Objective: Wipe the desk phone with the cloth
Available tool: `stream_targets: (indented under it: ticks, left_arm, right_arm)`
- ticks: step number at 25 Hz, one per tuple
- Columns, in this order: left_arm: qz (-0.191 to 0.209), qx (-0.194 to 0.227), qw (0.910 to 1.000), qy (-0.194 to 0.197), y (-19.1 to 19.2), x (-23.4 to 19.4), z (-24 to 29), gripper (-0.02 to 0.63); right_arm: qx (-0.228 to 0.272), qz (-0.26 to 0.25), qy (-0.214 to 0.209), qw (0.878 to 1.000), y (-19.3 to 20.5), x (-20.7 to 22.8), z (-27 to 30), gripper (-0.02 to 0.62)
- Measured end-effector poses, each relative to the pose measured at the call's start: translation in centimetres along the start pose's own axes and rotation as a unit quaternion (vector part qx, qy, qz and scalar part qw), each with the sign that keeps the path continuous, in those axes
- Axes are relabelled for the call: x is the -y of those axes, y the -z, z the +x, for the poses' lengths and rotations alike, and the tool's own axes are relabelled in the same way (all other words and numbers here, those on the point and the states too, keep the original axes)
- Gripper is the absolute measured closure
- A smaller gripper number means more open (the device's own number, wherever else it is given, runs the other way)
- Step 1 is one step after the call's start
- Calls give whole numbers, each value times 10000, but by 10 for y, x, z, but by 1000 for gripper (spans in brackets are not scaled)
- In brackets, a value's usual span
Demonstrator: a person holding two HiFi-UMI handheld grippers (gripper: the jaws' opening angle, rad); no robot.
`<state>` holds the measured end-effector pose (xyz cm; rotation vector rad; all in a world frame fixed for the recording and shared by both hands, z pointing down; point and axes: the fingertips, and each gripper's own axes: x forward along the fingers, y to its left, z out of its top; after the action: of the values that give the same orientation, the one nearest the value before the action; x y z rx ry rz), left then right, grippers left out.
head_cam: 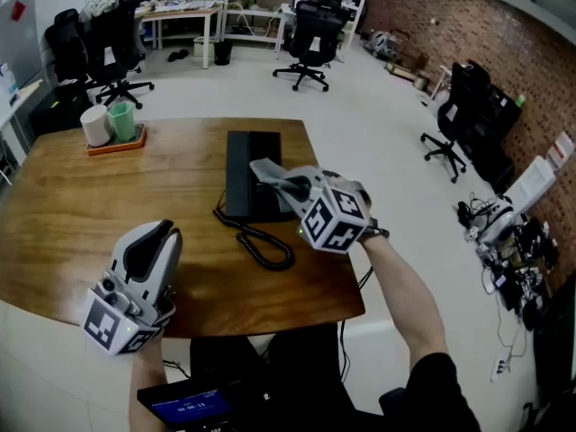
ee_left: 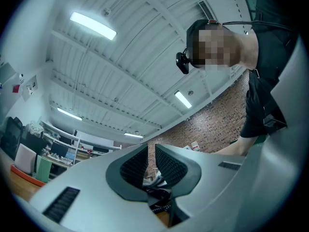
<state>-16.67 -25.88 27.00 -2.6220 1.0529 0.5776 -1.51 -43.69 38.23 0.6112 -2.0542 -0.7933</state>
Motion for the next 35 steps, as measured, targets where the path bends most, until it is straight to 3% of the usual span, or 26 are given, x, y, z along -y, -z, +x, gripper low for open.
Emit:
stream_targets:
  ticks: [5,7,9,10,12,14,17,19,24,30,35]
  left_arm:
    - [-30,9,10000,-20,1,-10,-8,572]
    - [-58,-15,10000,-31,5,-9,-7,572]
    - [-42,-38,10000,-66,8,-7,-5,572]
    - [-8,-47,9999,-103,9,-6,-3,572]
    - [108,-124,9997,-196,12,-1,5,572]
    - [249,-253,9992,-193,10,12,18,572]
    - [307,-308,9990,43,0,27,38,572]
    - [340,-318,9987,212,-10,32,46,572]
    - [445,-286,9972,537,-37,64,67,572]
    - [553,-283,9954,727,-50,91,80,572]
    - [361,-360,9958,755,-48,99,84,572]
  right_arm:
    - [216,-144,-913,9955,-18,-69,-33,571]
    - [593,303,-827,9943,-25,-69,-54,571]
    - [1409,944,-454,9845,-42,-54,-87,571]
    - [1931,1354,-216,9716,-53,-43,-109,571]
    - [2833,2326,216,9301,-65,-21,-160,571]
    - [3327,2953,548,8939,-64,-8,-209,571]
    - [3804,3317,1096,8563,-60,1,-252,571]
    - [3966,3415,1366,8411,-63,0,-262,571]
    - [4057,3201,1665,8398,-75,-5,-279,571]
    - [4060,3157,1511,8442,-75,-23,-280,571]
    - [4044,2759,1583,8575,-82,-28,-285,572]
